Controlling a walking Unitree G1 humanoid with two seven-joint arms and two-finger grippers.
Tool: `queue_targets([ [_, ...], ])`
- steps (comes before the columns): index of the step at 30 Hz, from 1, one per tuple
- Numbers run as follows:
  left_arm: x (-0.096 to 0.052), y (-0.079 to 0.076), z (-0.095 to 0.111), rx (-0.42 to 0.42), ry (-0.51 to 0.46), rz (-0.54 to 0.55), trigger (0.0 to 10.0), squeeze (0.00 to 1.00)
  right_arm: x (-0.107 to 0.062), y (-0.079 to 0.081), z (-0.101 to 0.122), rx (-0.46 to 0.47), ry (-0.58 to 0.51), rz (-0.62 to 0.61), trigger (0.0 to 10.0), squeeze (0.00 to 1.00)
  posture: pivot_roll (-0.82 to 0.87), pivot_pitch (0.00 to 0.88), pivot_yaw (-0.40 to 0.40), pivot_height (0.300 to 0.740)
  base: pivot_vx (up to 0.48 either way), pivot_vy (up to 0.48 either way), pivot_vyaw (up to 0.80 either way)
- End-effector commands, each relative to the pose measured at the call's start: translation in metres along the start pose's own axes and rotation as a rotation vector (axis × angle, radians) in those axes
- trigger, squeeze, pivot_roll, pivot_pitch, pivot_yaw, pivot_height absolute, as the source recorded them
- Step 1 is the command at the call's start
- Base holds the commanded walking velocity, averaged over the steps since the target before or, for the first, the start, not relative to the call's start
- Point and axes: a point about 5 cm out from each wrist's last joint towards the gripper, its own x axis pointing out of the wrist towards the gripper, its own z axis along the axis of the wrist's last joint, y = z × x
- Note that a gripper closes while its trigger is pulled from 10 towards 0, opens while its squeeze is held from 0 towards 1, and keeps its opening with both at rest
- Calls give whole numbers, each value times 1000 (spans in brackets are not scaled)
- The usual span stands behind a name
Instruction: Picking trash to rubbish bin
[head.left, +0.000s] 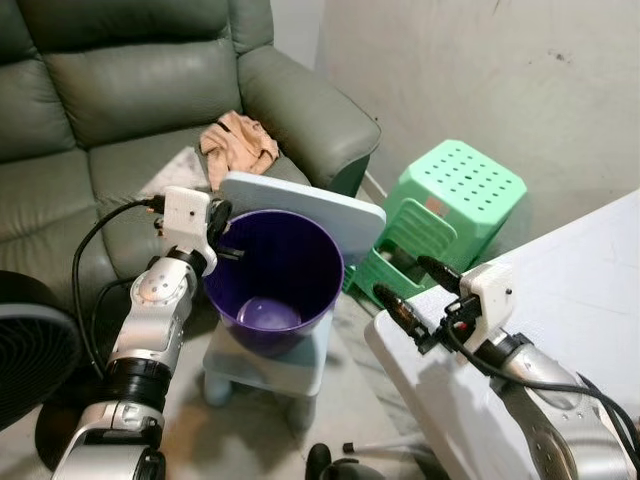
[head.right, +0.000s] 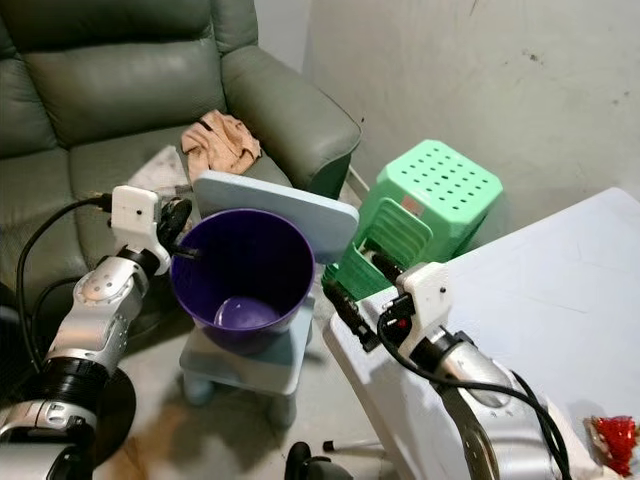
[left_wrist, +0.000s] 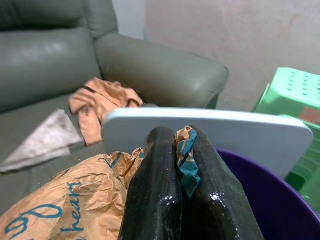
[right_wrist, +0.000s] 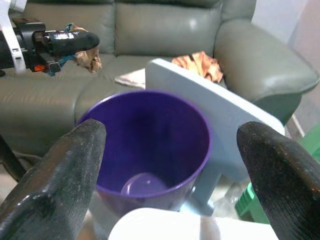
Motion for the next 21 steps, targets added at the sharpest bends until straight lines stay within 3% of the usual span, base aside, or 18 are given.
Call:
queue_targets([
  [1, 3, -7, 1, 11, 0, -42, 10000, 0, -6, 4, 5, 4, 0, 18, 10000, 0, -87, 302, -173, 740, 0, 0, 0],
  [9, 17, -23, 8, 35, -21, -153, 10000, 0, -20, 26, 15, 63, 7, 100, 10000, 0, -141, 352, -194, 740, 0, 0, 0],
  [18, 28, -20, 16, 43, -24, -185, 10000, 0, -24, 33, 23, 77, 10, 108, 10000, 0, -166, 367, -194, 740, 0, 0, 0],
  [21, 30, -20, 17, 6, -31, -192, 10000, 0, -26, 33, 26, 81, 16, 104, 10000, 0, -170, 367, -194, 740, 0, 0, 0],
])
